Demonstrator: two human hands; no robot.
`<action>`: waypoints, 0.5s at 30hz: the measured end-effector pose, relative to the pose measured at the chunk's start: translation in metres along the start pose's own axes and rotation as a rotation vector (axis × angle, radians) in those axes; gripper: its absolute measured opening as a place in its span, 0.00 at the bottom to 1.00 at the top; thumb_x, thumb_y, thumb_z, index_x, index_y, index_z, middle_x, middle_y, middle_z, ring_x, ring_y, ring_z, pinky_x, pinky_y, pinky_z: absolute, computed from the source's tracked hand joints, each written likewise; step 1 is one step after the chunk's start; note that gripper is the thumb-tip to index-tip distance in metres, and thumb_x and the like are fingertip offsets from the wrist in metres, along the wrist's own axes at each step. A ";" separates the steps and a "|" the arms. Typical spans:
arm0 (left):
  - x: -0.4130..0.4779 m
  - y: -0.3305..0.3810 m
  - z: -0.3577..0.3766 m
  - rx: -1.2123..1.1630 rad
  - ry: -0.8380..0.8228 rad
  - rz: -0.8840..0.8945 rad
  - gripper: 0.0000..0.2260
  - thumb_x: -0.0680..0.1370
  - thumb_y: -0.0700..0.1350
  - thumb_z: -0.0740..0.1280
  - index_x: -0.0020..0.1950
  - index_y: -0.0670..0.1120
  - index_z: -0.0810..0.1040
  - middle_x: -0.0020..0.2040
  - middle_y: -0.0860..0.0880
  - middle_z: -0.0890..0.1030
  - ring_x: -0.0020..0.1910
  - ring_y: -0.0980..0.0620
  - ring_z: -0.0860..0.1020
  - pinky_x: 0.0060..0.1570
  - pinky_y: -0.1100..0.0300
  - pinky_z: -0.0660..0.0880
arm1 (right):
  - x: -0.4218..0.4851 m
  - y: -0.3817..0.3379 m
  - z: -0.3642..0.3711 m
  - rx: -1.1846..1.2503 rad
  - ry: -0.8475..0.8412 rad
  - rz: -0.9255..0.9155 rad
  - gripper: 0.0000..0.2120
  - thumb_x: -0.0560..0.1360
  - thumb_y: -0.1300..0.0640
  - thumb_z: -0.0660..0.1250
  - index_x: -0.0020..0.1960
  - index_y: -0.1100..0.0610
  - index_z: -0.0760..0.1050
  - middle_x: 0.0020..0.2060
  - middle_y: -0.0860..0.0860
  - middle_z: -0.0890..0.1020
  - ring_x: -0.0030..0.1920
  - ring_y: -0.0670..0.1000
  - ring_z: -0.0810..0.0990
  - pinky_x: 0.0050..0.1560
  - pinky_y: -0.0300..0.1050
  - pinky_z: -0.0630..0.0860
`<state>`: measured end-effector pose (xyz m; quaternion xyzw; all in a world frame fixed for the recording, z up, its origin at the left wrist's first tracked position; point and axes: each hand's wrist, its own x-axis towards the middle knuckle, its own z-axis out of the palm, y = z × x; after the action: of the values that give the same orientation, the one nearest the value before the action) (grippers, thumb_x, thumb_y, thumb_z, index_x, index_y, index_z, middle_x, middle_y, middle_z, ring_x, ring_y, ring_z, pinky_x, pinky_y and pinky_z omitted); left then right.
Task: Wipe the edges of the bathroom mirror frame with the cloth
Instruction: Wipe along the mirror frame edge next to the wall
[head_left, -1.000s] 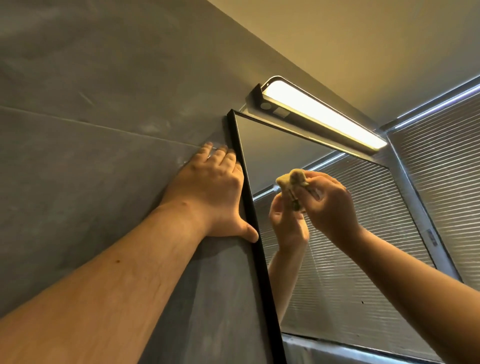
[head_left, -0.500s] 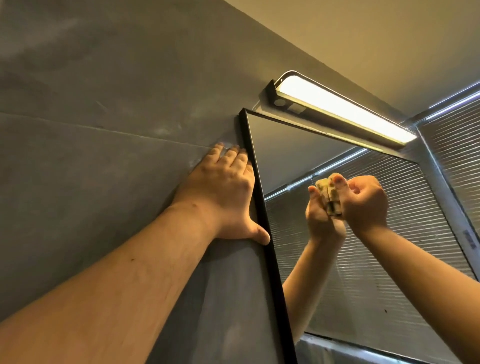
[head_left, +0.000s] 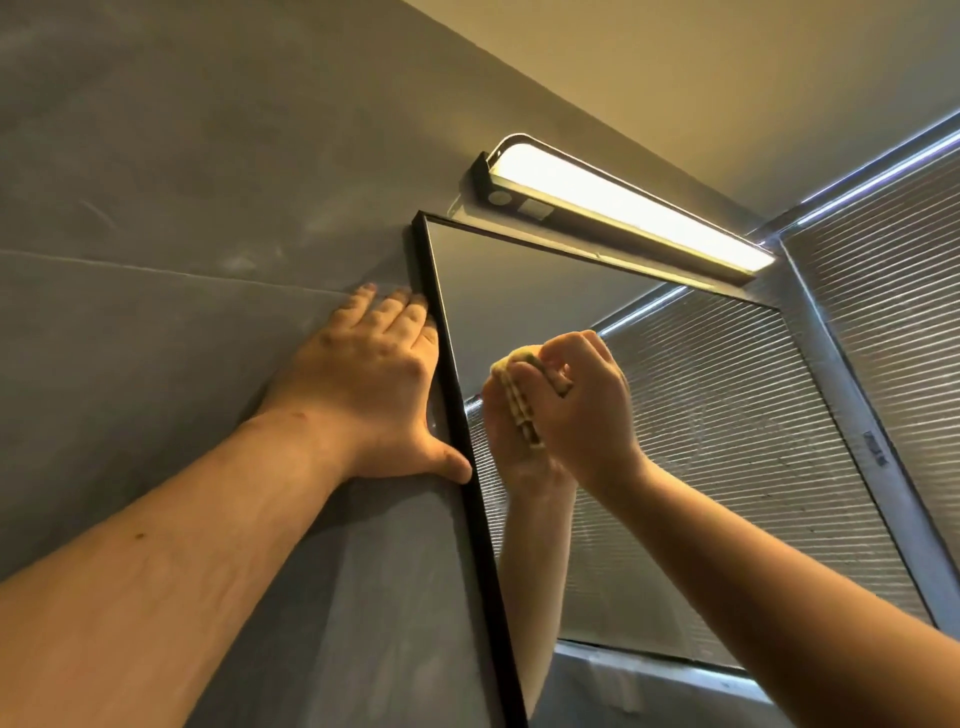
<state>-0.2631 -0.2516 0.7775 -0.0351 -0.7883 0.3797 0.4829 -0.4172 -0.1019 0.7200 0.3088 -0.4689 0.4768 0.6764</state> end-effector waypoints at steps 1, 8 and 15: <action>0.000 0.000 0.000 0.006 0.000 0.000 0.62 0.57 0.83 0.56 0.78 0.41 0.54 0.79 0.43 0.55 0.79 0.45 0.50 0.77 0.49 0.43 | 0.002 0.010 -0.004 -0.008 0.016 0.039 0.07 0.73 0.55 0.74 0.43 0.53 0.76 0.41 0.46 0.75 0.40 0.47 0.76 0.43 0.33 0.71; 0.002 -0.002 0.003 0.035 0.001 -0.004 0.65 0.52 0.84 0.47 0.77 0.40 0.59 0.78 0.42 0.60 0.78 0.44 0.55 0.77 0.48 0.46 | 0.006 0.110 -0.048 -0.196 0.057 0.475 0.09 0.75 0.52 0.71 0.42 0.54 0.72 0.41 0.54 0.77 0.42 0.56 0.76 0.42 0.42 0.65; 0.003 -0.001 0.006 0.054 0.024 0.000 0.65 0.52 0.84 0.47 0.77 0.41 0.59 0.78 0.42 0.60 0.78 0.44 0.55 0.77 0.48 0.47 | -0.013 0.146 -0.077 -0.273 0.088 0.699 0.14 0.77 0.46 0.68 0.40 0.55 0.71 0.41 0.56 0.79 0.44 0.60 0.78 0.43 0.47 0.69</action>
<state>-0.2690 -0.2549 0.7789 -0.0264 -0.7721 0.4002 0.4930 -0.5290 0.0121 0.6749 0.0165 -0.5754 0.6249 0.5274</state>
